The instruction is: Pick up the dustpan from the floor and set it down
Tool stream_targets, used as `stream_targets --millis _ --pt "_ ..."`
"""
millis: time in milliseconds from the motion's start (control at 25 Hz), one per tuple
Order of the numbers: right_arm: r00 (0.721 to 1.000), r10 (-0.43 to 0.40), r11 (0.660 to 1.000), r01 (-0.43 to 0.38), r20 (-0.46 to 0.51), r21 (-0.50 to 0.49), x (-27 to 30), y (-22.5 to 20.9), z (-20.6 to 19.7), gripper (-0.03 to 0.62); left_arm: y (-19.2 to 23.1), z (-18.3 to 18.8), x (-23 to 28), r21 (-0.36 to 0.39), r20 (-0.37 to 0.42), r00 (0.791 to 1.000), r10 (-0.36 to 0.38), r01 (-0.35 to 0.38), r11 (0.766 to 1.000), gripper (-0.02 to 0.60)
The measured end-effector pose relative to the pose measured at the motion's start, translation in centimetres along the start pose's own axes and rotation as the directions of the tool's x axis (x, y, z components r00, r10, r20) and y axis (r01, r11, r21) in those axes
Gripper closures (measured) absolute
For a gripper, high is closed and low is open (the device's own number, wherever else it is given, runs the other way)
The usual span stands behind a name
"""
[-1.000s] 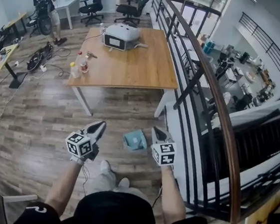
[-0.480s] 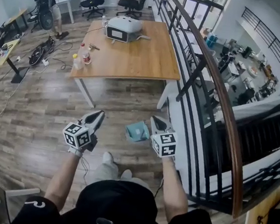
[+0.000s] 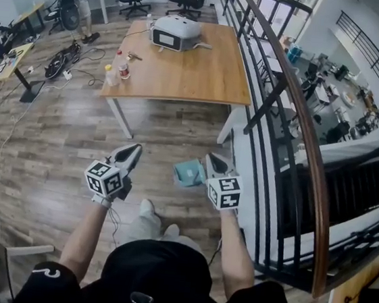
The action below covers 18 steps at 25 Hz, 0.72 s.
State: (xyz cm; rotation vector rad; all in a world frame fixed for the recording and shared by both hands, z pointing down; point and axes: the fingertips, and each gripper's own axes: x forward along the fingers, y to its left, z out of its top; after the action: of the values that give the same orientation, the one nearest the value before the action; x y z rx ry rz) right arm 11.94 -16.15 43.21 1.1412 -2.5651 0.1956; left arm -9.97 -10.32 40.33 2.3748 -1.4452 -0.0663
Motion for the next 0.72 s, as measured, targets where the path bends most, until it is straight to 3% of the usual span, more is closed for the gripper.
stream_targets --millis 720 --pt "1.000 0.008 1.000 -0.008 0.007 -0.002 -0.34 0.12 -0.12 0.599 -0.78 -0.27 0.04 0.014 -0.007 1.000 -0.005 0.006 1.000 0.583"
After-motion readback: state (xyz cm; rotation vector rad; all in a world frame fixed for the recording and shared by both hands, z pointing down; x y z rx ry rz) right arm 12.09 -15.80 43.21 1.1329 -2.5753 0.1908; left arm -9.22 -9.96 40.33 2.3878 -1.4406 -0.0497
